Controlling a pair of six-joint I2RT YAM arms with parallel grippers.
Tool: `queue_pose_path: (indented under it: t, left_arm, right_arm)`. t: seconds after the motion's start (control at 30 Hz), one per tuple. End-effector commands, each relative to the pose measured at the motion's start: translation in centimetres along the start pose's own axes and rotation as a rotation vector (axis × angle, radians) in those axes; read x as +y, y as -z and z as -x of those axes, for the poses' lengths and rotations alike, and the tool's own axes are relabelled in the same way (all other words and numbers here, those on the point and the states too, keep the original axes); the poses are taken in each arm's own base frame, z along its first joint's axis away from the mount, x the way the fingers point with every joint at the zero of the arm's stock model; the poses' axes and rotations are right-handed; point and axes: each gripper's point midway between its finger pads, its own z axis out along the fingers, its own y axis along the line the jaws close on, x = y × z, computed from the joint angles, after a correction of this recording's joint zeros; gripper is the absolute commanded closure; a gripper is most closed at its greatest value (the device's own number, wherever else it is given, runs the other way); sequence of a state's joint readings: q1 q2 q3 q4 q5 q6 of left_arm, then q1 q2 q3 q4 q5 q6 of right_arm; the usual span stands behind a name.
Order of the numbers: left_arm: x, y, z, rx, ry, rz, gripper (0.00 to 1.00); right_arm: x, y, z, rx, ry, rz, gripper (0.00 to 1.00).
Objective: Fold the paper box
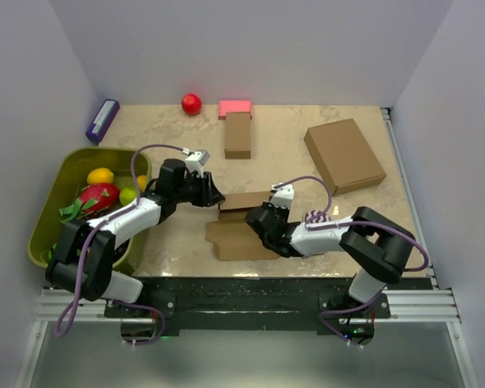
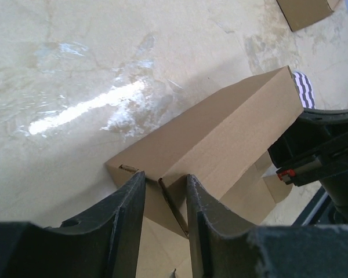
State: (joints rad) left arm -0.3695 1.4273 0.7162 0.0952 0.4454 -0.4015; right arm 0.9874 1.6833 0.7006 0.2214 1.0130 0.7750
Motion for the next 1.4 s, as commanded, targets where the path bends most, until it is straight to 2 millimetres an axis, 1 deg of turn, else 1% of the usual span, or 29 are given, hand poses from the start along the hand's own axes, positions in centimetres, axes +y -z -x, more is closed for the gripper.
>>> queue_pose_path:
  t: [0.0, 0.03, 0.1, 0.17, 0.2, 0.23, 0.27, 0.3, 0.33, 0.37, 0.4, 0.47, 0.5, 0.53, 0.6, 0.63, 0.7, 0.73, 0.77, 0.8, 0.83, 0.9, 0.93, 1.03, 1.07, 1.13, 1.2, 1.3, 1.37]
  left_arm:
    - [-0.6, 0.1, -2.8, 0.113, 0.014, -0.023, 0.74]
    - [-0.5, 0.1, -2.7, 0.109, 0.010, -0.019, 0.74]
    - [-0.6, 0.2, -2.6, 0.105, 0.008, -0.021, 0.74]
    - [-1.0, 0.3, -2.5, 0.104, 0.007, -0.039, 0.74]
    - [-1.2, 0.4, -2.5, 0.100, 0.006, -0.048, 0.72]
    - [-1.5, 0.4, -2.2, 0.090, 0.002, -0.060, 0.71]
    - [-1.6, 0.7, -1.8, 0.076, -0.007, -0.063, 0.71]
    - [-1.7, 0.8, -1.5, 0.067, -0.014, -0.063, 0.70]
    - [-1.7, 0.9, -1.4, 0.061, -0.022, -0.055, 0.69]
    - [-1.9, 1.2, -1.0, 0.045, -0.031, -0.056, 0.69]
    - [-1.8, 1.3, -0.8, 0.039, -0.037, -0.054, 0.68]
    - [-2.0, 1.5, -0.3, 0.023, -0.044, -0.056, 0.67]
    - [-2.0, 1.7, -0.1, 0.016, -0.043, -0.062, 0.66]
    - [-2.0, 1.9, 0.3, 0.005, -0.041, -0.063, 0.66]
    - [-2.0, 2.2, 0.8, -0.012, -0.042, -0.072, 0.63]
    - [-2.1, 2.6, 1.5, -0.036, -0.049, -0.072, 0.61]
    - [-2.0, 2.9, 2.3, -0.064, -0.067, -0.056, 0.57]
    - [-1.9, 3.1, 2.7, -0.076, -0.074, -0.048, 0.51]
    - [-2.1, 3.2, 3.3, -0.089, -0.081, -0.045, 0.48]
    - [-1.9, 3.2, 3.6, -0.091, -0.088, -0.036, 0.45]
    - [-2.1, 3.1, 4.2, -0.096, -0.094, -0.036, 0.40]
    - [-2.4, 3.0, 4.8, -0.097, -0.108, -0.046, 0.36]
    - [-2.8, 3.0, 5.7, -0.109, -0.121, -0.053, 0.34]
    - [-3.1, 3.0, 7.4, -0.125, -0.157, -0.032, 0.32]
    - [-3.2, 3.1, 7.9, -0.132, -0.171, -0.025, 0.31]
    - [-3.4, 3.1, 8.6, -0.142, -0.214, -0.001, 0.31]
    - [-3.2, 3.2, 8.5, -0.143, -0.241, 0.021, 0.30]
    - [-2.9, 3.5, 8.1, -0.137, -0.279, 0.058, 0.30]
    - [-2.7, 3.7, 8.1, -0.134, -0.299, 0.075, 0.31]
  right_arm:
    - [-4.8, 0.2, -2.4, 0.065, 0.090, -0.105, 1.00]
    - [-5.0, 0.2, -2.1, 0.054, 0.072, -0.130, 1.00]
    - [-6.3, 0.3, -2.4, 0.052, 0.102, -0.183, 1.00]
    - [-6.0, 0.2, -2.5, 0.062, 0.153, -0.149, 0.99]
    - [-4.2, 0.1, -1.5, 0.036, 0.089, -0.083, 0.87]
    - [-4.0, 0.3, -1.9, 0.058, 0.119, -0.043, 0.80]
    - [-3.6, 0.5, -1.7, 0.059, 0.115, -0.017, 0.74]
    - [-2.8, 0.8, -0.5, 0.040, 0.075, 0.020, 0.68]
    - [-2.8, 1.1, -0.5, 0.045, 0.096, 0.045, 0.63]
    - [-2.6, 1.3, 0.1, 0.038, 0.088, 0.064, 0.59]
    - [-2.3, 1.8, 1.3, 0.021, 0.062, 0.092, 0.46]
    - [-2.4, 2.5, 1.9, 0.021, 0.076, 0.133, 0.37]
    - [-2.5, 2.9, 2.1, 0.024, 0.075, 0.146, 0.30]
    - [-2.9, 3.6, 3.2, 0.006, 0.041, 0.164, 0.27]
    - [-3.7, 4.3, 3.6, 0.011, 0.024, 0.170, 0.22]
    - [-4.3, 4.9, 4.3, -0.002, -0.015, 0.181, 0.19]
    - [-4.7, 5.6, 4.5, -0.001, -0.052, 0.209, 0.17]
    - [-4.8, 5.9, 5.2, -0.013, -0.082, 0.219, 0.17]
    - [-5.6, 5.9, 5.0, -0.005, -0.064, 0.184, 0.17]
    - [-5.5, 5.9, 5.5, -0.007, -0.086, 0.171, 0.17]
    - [-5.6, 5.8, 5.4, -0.001, -0.071, 0.161, 0.17]
    - [-5.1, 5.8, 5.7, 0.006, -0.058, 0.164, 0.18]
    - [-5.0, 5.7, 5.6, 0.010, -0.053, 0.167, 0.18]
    - [-4.2, 5.4, 5.0, 0.024, -0.037, 0.183, 0.18]
    - [-4.1, 5.0, 4.3, 0.034, -0.016, 0.174, 0.18]
    - [-4.1, 4.6, 3.9, 0.036, 0.003, 0.151, 0.19]
    - [-3.8, 4.1, 3.3, 0.037, 0.028, 0.142, 0.20]
    - [-2.8, 3.2, 3.1, 0.048, 0.058, 0.142, 0.29]
    - [-2.7, 2.3, 2.9, 0.063, 0.073, 0.115, 0.31]
